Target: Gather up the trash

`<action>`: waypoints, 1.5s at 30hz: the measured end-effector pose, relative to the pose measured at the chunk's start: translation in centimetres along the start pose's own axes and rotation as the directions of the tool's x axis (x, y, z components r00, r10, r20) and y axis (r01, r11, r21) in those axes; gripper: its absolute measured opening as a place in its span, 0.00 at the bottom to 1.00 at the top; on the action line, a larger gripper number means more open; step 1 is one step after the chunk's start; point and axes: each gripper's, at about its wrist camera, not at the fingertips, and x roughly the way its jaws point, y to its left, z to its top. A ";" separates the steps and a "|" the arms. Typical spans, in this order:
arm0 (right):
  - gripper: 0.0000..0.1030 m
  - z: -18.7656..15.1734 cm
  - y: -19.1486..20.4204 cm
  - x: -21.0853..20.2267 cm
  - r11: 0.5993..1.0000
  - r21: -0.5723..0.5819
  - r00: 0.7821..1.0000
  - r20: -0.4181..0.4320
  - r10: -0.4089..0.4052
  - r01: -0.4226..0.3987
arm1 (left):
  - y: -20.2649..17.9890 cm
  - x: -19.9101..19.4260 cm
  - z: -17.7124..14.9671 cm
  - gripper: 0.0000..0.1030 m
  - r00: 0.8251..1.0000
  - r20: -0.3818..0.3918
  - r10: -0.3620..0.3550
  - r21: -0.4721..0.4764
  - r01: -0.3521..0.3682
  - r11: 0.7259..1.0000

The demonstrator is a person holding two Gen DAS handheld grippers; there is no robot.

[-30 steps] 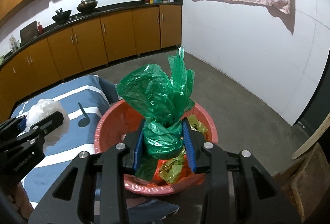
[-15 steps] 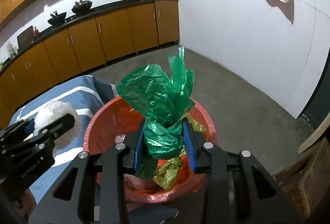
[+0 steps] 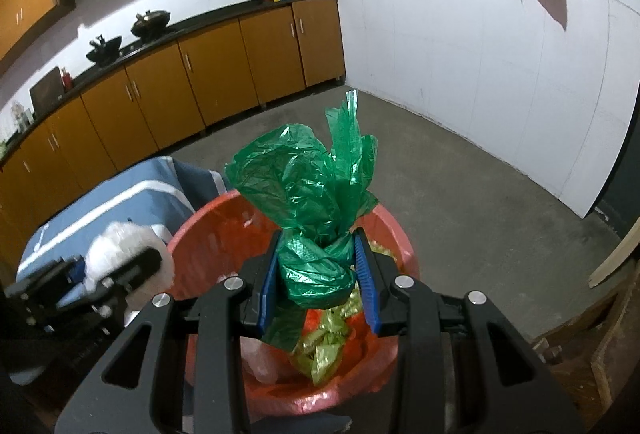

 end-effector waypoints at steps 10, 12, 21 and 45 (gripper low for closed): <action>0.52 1.8 -1.6 0.8 0.984 0.121 0.991 0.018 0.131 -0.133 | 0.4 1.7 0.3 0.62 0.999 -0.020 -0.031 -0.028 0.030 0.999; 0.56 1.7 -1.8 0.5 0.981 0.130 0.989 0.024 0.143 -0.145 | 0.9 1.8 0.1 0.65 0.999 -0.026 -0.024 -0.036 0.023 0.999; 0.96 0.5 -2.2 -4.1 0.992 0.121 0.990 0.140 -0.001 -0.016 | 3.7 -1.3 -1.0 0.84 0.998 0.011 0.057 -0.075 -0.056 0.996; 0.98 -10.6 6.7 -18.4 0.993 -0.101 0.960 0.276 -0.036 0.066 | 6.0 -24.9 -11.7 0.96 0.875 0.263 0.406 -0.166 -0.373 0.913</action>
